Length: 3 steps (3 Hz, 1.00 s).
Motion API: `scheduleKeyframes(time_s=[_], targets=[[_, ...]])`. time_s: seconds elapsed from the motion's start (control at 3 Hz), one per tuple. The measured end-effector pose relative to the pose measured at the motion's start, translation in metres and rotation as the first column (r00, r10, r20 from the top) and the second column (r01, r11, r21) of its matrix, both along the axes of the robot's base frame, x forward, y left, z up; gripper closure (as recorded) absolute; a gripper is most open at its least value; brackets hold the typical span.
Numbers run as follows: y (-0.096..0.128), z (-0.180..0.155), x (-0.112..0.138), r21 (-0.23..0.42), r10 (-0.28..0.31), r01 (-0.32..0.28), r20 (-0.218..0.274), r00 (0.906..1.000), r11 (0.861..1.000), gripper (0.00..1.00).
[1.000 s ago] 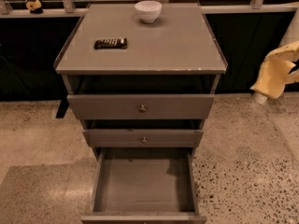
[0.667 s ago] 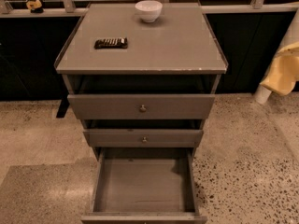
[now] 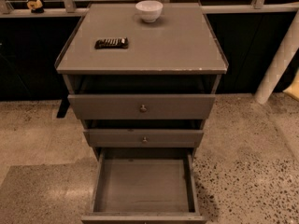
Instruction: Pick sponge from bottom drawer and place on counter
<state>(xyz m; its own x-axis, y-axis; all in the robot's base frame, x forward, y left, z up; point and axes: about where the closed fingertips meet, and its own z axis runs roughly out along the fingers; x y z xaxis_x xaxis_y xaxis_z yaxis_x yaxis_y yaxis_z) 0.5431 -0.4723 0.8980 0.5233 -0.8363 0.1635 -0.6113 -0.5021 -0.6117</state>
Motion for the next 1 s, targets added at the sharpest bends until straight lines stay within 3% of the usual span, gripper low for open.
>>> scheduleKeyframes(time_s=[0.33,0.67,1.0], targets=[[0.051,0.013,0.019,-0.003,0.123,-0.123,0.029,0.992,0.992,1.0],[0.142,0.037,0.032,-0.016,0.332,-0.331,0.066,0.9411,0.943,1.0],[0.228,0.061,0.029,-0.024,0.493,-0.493,0.083,0.8661,0.87,1.0]])
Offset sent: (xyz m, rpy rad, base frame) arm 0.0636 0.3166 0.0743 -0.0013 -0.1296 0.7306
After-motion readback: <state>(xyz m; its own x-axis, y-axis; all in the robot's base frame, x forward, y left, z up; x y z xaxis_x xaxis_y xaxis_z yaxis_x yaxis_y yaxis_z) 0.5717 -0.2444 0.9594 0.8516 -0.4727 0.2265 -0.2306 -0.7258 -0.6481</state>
